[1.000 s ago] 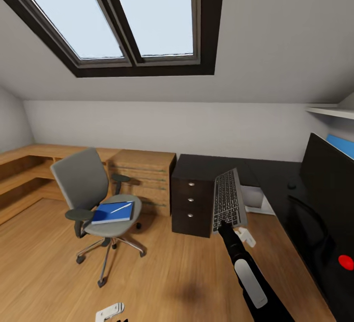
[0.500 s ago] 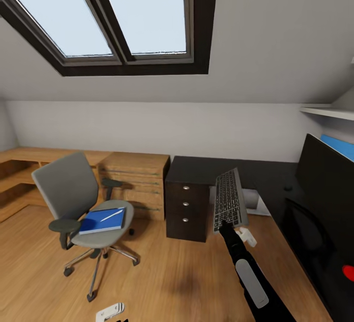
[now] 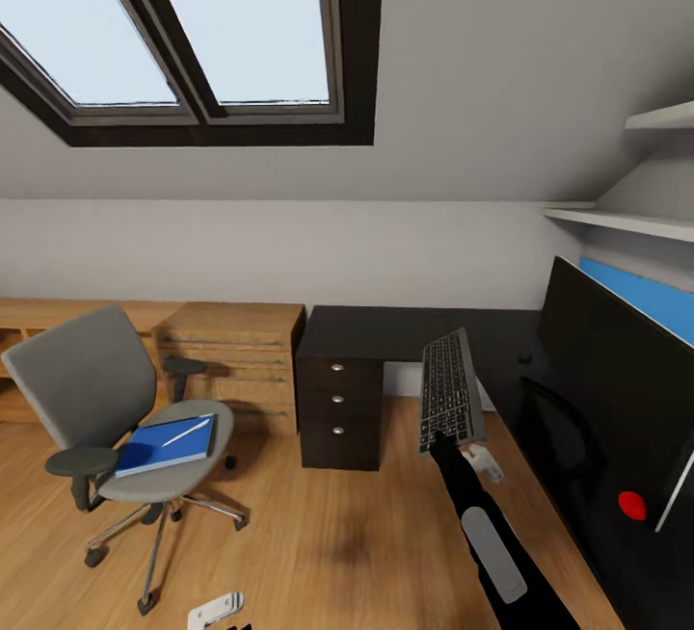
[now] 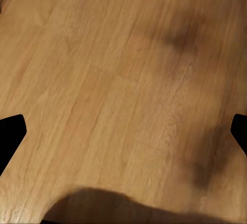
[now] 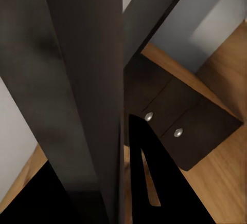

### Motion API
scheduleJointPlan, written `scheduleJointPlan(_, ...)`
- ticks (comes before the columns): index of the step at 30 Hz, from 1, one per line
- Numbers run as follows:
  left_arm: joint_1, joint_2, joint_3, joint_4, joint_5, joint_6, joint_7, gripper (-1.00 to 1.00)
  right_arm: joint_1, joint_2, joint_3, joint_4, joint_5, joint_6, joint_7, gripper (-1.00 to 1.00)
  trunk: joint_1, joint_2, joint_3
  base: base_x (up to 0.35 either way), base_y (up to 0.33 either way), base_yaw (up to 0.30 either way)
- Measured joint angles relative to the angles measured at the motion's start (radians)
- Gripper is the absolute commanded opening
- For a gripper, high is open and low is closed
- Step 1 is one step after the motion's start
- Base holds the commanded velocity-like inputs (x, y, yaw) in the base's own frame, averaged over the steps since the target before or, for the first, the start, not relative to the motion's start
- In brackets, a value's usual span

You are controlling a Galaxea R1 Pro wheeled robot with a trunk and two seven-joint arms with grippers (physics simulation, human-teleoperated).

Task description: In the bedroom, organize the workspace by keeping the computer under the desk, ensuring the monitor is on the desk, placing the keyboard on the desk next to the monitor, placing the mouse on the desk next to the keyboard, moving the folder from the swivel chair onto the desk next to the mouse, stacking the notebook on top of the folder with the pen on top of the notebook, and positioning the swivel chair next to the desk.

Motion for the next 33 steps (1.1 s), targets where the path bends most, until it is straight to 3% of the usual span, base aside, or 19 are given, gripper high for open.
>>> scheduleJointPlan(17, 0.000, 0.000, 0.000, 0.001, -0.001, 0.000, 0.000, 1.00, 0.000, 0.000, 0.002, -0.003, -0.001, 0.001, 0.003, -1.00, 0.000, 0.000, 0.000, 0.313, 0.020, -0.001)
scheduleJointPlan(19, 0.000, 0.000, 0.000, 0.000, -0.001, 0.000, 0.000, 1.00, 0.001, -0.001, 0.002, -0.001, 0.002, 0.003, 0.051, -1.00, 0.000, 0.000, 0.000, 0.327, 0.000, 0.000)
scheduleJointPlan(33, 0.000, 0.000, 0.000, 0.000, -0.001, 0.000, 0.000, 1.00, 0.002, -0.029, 0.001, 0.027, -0.020, 0.013, 0.142, -1.00, 0.000, 0.000, 0.000, 0.327, 0.000, 0.000)
